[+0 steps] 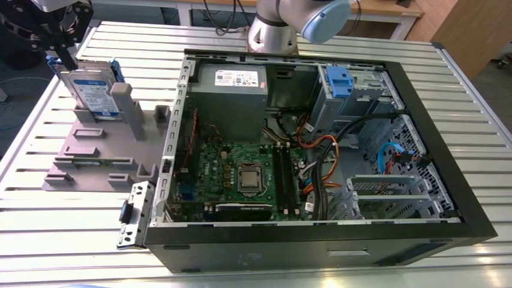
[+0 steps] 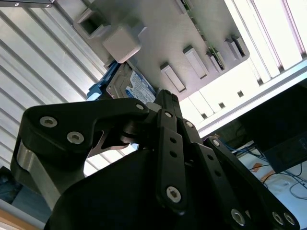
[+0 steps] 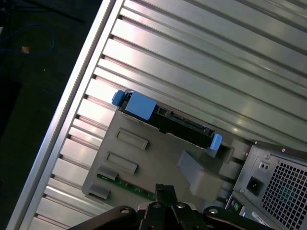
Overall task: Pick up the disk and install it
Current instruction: 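Pick up the disk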
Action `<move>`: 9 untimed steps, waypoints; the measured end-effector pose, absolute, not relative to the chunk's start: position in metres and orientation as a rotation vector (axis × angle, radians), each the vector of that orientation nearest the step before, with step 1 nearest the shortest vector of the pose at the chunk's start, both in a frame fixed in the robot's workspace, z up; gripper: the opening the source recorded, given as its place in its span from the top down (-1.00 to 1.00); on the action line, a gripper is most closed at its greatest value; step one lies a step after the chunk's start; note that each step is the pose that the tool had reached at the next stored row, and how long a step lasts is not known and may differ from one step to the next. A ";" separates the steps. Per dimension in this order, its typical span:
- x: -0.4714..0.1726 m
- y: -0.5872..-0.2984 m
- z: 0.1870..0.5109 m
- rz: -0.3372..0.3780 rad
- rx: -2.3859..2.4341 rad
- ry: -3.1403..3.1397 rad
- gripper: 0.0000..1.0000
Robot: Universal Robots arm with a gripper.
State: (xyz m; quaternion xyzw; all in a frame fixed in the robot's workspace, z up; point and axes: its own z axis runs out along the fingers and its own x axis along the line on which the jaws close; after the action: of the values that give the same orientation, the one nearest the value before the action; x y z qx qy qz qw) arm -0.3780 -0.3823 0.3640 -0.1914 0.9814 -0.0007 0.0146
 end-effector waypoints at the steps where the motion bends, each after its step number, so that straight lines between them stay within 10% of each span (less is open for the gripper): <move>1: -0.378 -0.382 0.364 -0.002 -0.597 3.055 0.79; 9: -0.378 -0.382 0.364 -0.002 -0.609 3.052 0.79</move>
State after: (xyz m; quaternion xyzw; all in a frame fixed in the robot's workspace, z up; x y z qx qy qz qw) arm -0.3779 -0.3823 0.3640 -0.1956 0.9806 -0.0007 0.0146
